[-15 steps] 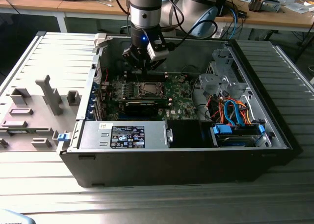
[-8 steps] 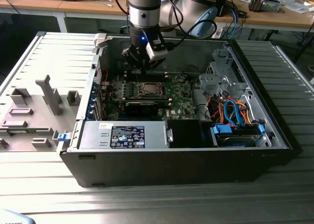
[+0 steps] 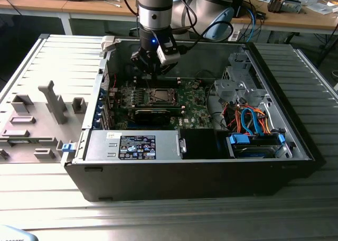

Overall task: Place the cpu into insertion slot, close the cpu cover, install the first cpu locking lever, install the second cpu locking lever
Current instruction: 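Install the first cpu locking lever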

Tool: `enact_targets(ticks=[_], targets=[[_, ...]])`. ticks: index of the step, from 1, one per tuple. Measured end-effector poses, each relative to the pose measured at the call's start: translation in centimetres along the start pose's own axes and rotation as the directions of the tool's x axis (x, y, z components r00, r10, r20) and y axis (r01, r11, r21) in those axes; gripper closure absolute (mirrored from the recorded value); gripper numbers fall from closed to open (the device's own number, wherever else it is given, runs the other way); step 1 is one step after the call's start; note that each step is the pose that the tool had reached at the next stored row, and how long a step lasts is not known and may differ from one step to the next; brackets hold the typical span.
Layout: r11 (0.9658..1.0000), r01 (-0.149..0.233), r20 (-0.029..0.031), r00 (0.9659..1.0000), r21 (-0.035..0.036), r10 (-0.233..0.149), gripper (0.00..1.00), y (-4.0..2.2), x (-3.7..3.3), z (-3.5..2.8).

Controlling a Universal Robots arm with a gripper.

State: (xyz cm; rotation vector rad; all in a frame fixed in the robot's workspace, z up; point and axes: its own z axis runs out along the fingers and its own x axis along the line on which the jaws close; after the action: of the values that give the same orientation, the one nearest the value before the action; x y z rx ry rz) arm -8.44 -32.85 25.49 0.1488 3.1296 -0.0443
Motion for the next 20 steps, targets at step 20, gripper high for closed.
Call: enact_targets(ticks=[20], targets=[[1.0000,0.001,0.0001,1.0000,-0.0001,-0.001,0.89,0.04,1.18,-0.01]])
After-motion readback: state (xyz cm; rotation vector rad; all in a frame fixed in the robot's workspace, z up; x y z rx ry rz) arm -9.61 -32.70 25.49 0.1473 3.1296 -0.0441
